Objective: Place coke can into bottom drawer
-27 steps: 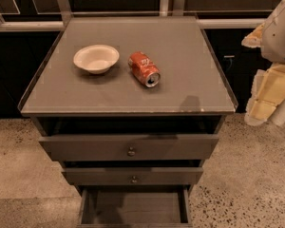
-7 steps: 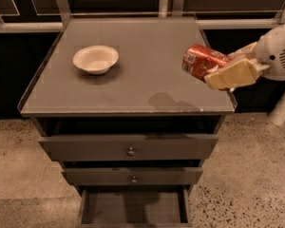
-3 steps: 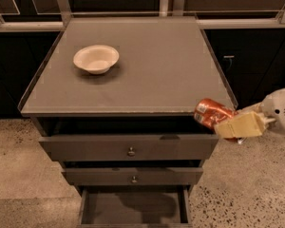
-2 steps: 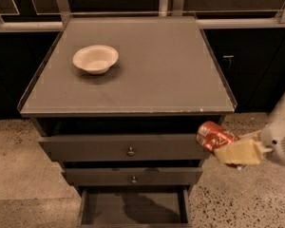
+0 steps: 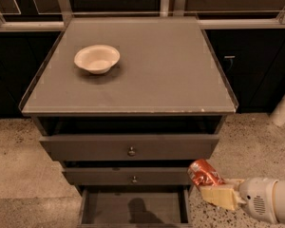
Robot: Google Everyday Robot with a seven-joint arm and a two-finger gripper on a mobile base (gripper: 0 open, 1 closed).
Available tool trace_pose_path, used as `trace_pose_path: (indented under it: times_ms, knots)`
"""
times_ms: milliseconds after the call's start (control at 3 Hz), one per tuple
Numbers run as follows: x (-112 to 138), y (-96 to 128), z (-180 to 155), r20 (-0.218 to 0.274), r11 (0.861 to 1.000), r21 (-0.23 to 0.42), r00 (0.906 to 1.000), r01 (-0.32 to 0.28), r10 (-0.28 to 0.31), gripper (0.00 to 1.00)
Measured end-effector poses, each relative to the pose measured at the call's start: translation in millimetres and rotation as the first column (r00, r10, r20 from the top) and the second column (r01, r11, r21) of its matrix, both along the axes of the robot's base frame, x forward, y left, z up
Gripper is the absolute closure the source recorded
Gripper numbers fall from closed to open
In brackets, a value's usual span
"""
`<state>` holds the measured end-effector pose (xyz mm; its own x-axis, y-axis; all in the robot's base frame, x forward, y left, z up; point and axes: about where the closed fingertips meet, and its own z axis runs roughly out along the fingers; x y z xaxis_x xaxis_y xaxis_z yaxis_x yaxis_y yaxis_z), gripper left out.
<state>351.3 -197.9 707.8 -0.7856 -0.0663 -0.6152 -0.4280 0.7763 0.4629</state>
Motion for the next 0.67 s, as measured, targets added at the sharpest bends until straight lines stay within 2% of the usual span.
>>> trace_pose_path:
  times_ms: [333,667]
  knots:
    - [11.2,-9.7,-11.1,0.032,0.998,-0.023,0.9979,0.057,-0.057,1.0]
    - [11.4,-9.7,-10.7,0.033,0.998,-0.024,0.9978,0.058,-0.057,1.0]
